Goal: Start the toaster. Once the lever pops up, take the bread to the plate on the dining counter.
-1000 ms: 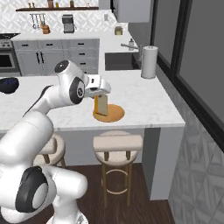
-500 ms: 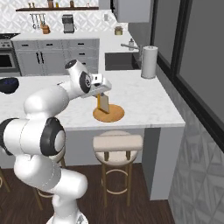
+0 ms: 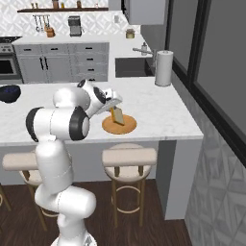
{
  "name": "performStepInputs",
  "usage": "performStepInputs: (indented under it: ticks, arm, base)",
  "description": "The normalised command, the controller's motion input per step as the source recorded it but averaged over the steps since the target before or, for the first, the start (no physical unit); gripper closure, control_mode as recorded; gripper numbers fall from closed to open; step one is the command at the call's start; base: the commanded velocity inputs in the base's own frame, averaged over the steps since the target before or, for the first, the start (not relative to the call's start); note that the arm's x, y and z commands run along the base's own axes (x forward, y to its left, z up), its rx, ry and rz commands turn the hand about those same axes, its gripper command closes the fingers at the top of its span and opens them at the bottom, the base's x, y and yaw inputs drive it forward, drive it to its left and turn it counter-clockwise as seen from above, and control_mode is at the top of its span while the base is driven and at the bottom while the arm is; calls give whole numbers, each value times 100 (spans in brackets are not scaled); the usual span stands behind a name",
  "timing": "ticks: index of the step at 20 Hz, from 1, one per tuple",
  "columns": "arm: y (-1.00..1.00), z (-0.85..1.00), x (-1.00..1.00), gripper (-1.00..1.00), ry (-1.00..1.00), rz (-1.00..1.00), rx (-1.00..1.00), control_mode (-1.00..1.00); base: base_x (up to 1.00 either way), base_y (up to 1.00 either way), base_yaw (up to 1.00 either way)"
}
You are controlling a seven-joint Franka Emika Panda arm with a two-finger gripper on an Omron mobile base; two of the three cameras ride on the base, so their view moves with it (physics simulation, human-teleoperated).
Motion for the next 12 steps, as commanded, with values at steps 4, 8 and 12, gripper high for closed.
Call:
performStepInputs:
  ticks: [4,8,12]
  arm:
    - [10,-53,78,100,0,11,-1,-100]
    - [2,-49,58,100,0,5,0,-100]
    - [0,-25,34,100,-3,0,-5,-100]
  base:
    - [0,0,0]
    - [0,0,0]
    - [0,0,0]
